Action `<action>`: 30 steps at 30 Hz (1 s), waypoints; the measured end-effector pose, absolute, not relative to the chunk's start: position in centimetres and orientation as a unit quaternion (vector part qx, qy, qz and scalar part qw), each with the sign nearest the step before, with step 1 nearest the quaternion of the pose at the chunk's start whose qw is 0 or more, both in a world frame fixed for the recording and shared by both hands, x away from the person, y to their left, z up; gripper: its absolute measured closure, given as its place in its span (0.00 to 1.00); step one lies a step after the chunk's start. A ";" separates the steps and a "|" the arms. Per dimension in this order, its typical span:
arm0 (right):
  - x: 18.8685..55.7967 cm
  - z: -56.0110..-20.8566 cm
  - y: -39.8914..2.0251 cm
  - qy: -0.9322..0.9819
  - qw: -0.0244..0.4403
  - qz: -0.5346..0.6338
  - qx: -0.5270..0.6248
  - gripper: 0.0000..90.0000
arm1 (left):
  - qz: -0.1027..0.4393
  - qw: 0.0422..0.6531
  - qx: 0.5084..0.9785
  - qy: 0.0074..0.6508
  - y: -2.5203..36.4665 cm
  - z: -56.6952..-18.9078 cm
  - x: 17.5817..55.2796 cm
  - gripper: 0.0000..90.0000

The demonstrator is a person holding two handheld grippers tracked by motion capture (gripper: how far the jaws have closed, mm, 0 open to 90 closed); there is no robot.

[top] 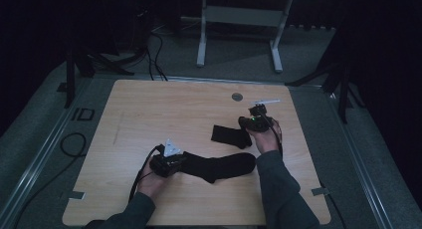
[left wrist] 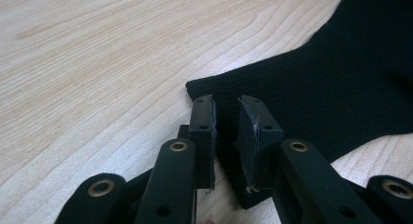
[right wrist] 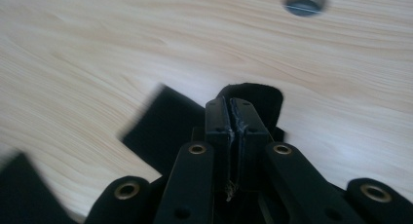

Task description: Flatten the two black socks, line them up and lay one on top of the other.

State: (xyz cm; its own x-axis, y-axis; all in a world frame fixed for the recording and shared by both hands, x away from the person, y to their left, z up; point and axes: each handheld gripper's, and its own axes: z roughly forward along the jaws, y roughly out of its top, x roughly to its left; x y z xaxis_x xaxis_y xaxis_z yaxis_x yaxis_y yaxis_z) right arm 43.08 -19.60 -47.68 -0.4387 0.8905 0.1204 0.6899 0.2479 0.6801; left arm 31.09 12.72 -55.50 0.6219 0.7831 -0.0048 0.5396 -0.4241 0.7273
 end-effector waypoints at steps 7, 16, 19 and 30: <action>41.5 -47.4 -23.0 0.794 0.178 0.292 0.503 0.86 | 0.170 0.357 0.826 0.402 12.7 -55.6 31.1 0.86; 41.7 -47.6 -20.7 0.850 0.183 0.292 0.397 0.70 | 0.170 0.358 0.825 0.402 12.7 -55.6 31.2 0.85; 42.5 -49.3 -18.8 0.874 0.164 0.277 0.364 0.68 | 0.169 0.358 0.825 0.403 12.8 -55.5 31.2 0.85; 45.3 -53.8 -14.7 0.906 0.114 0.224 0.340 0.51 | 0.170 0.360 0.824 0.403 12.9 -55.4 31.1 0.85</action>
